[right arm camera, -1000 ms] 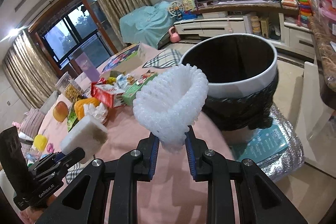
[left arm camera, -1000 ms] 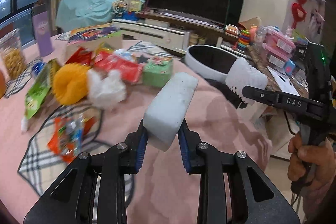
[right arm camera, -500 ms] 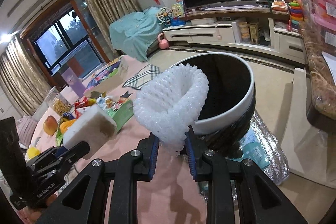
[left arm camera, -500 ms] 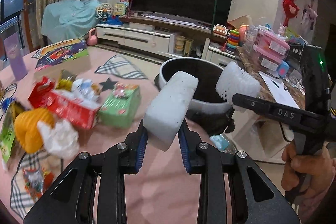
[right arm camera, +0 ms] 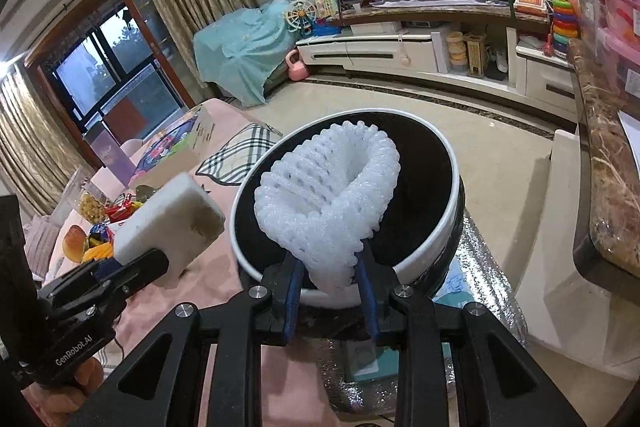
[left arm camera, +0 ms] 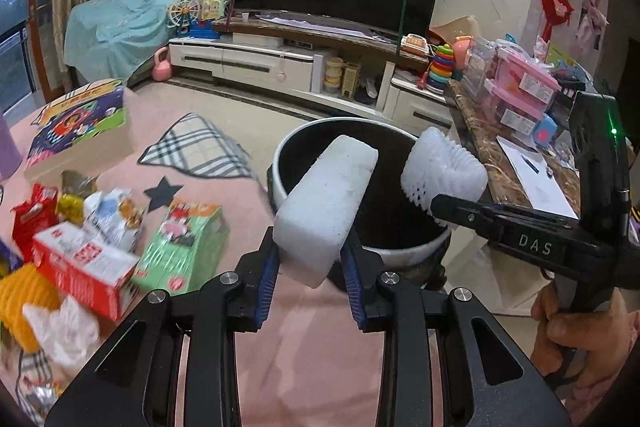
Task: Collect trash
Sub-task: 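Carry both items over the black-and-white bin and open both tools, then move both open tools away from the bin back toward the table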
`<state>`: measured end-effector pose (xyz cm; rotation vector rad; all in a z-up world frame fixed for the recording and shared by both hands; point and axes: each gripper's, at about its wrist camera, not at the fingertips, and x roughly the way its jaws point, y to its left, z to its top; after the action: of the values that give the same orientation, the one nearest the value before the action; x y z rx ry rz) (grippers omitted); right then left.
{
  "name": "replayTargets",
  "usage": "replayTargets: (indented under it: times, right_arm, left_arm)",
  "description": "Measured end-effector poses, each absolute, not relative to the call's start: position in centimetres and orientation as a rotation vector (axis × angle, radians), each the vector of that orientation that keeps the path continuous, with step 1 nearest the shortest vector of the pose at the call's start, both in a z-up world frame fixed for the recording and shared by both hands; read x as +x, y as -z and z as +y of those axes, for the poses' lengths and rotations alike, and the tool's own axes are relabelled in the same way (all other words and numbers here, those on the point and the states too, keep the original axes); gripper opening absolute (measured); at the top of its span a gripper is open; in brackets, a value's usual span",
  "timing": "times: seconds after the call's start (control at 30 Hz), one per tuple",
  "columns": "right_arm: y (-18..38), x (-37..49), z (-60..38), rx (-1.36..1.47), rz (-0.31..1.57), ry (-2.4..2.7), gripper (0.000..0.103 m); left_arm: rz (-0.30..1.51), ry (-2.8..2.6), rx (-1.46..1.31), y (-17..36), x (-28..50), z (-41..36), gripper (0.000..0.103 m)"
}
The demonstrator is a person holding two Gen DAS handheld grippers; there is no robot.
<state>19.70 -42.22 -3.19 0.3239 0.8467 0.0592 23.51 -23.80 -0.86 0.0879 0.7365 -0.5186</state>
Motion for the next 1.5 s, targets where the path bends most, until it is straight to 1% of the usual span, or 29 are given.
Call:
replayTargets:
  times: [0.23,0.5,0.53,0.57,0.6,0.63,0.67,0.7,0.93,1.03,1.17,1.5]
  right_arm:
    - [3.7,21.5,-43.3,0.305,0.883,-0.065,0.028]
    - [4.1,22.7,-43.6,0.257,0.910,-0.061,0.029]
    - [4.1,22.8,-43.6,0.255,0.912,-0.062,0.031]
    - [4.2,22.9,-43.6,0.251,0.916,-0.064,0.036]
    - [4.2,23.1,-43.7,0.246,0.919,-0.062,0.043]
    - [4.2,23.2,-43.7,0.244,0.921,-0.059,0.048]
    - [4.2,23.2,-43.8,0.241,0.922,-0.052,0.062]
    - [4.1,23.1,-43.8,0.238,0.917,-0.049,0.069]
    - [3.5,21.8,-44.1,0.262,0.885,-0.033,0.069]
    - [3.3,20.9,-43.7,0.277,0.869,-0.030,0.074]
    - [3.1,19.7,-42.5,0.300,0.854,-0.042,0.080]
    - [3.4,17.0,-37.5,0.329,0.847,-0.118,0.083]
  left_arm:
    - [0.777,0.526,0.083,1.4,25.6,-25.6,0.031]
    - [0.781,0.530,0.096,1.2,26.7,-26.7,0.034]
    - [0.782,0.528,0.100,1.3,26.8,-26.8,0.037]
    - [0.785,0.526,0.103,1.3,26.9,-26.9,0.043]
    - [0.785,0.524,0.106,1.4,26.9,-27.0,0.047]
    - [0.784,0.519,0.109,1.4,26.9,-27.1,0.056]
    - [0.783,0.513,0.111,1.4,26.9,-27.0,0.062]
    - [0.780,0.509,0.110,1.4,26.8,-27.0,0.064]
    - [0.779,0.488,0.090,1.8,25.3,-25.0,0.069]
    - [0.785,0.475,0.072,2.1,24.4,-23.7,0.071]
    - [0.790,0.450,0.041,2.5,22.7,-21.3,0.071]
    - [0.799,0.366,-0.048,3.4,18.3,-14.5,0.072]
